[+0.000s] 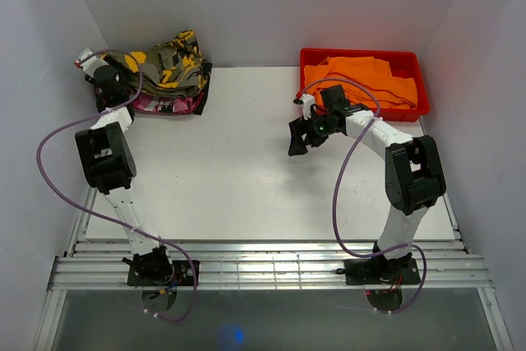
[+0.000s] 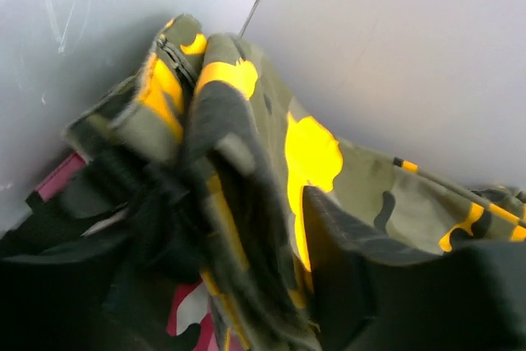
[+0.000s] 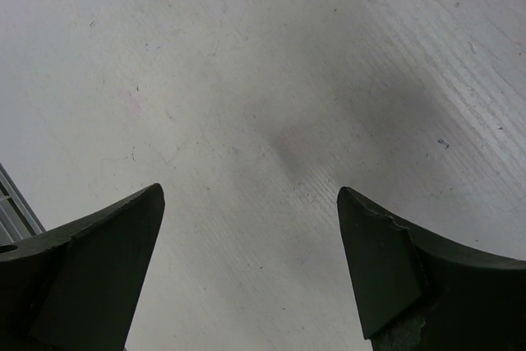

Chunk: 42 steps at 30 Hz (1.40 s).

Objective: Fold and stack the trousers
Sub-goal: Neatly place the folded trousers to the corner

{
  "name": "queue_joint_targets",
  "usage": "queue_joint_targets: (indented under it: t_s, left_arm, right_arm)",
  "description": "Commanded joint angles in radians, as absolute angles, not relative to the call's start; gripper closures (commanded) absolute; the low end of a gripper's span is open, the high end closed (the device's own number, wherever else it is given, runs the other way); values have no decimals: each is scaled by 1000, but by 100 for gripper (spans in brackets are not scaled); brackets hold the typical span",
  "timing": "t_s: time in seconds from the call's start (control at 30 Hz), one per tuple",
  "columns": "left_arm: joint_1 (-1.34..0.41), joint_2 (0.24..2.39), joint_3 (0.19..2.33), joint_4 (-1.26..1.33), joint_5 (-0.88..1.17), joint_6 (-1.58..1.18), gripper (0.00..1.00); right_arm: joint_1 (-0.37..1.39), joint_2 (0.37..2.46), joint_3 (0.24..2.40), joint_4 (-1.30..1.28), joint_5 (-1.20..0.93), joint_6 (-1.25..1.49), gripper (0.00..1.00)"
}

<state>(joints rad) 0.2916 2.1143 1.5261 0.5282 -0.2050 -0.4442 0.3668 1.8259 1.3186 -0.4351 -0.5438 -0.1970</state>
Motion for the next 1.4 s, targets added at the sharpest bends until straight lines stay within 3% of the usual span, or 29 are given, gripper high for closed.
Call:
queue_joint_targets:
  t_s: [0.0,0.33,0.53,0.7,0.83,0.97,1.17,1.37]
  left_arm:
    - [316,2109,1601,470,-178,-454,31]
    - [402,1999,1679,12,-59,-348,2]
    - [483,2037,1949,-506,207,-170,2]
    - [526,2002,1990,-805,424,-7,2]
    - [528,1895,1838,-929,534,295,2]
    - [528,1764,1629,-939,519,406,2]
    - [497,1541,1298,-884,587,495,2]
    - [387,1411,1069,-802,515,497,2]
  right_arm:
    - [364,1795,1361,-466,-534,-224,9]
    - [330,1727,1356,-512,-522,-258,10]
    - [293,1668,1325,-518,-523,-278,10]
    - [241,1628,1293,-540,-528,-302,10]
    - [167,1594,1270,-575,-537,-313,10]
    - [89,1522,1210,-603,-534,-333,10]
    - [37,1413,1045,-607,-502,-368,10]
    - [18,1336,924,-614,-494,-374,10]
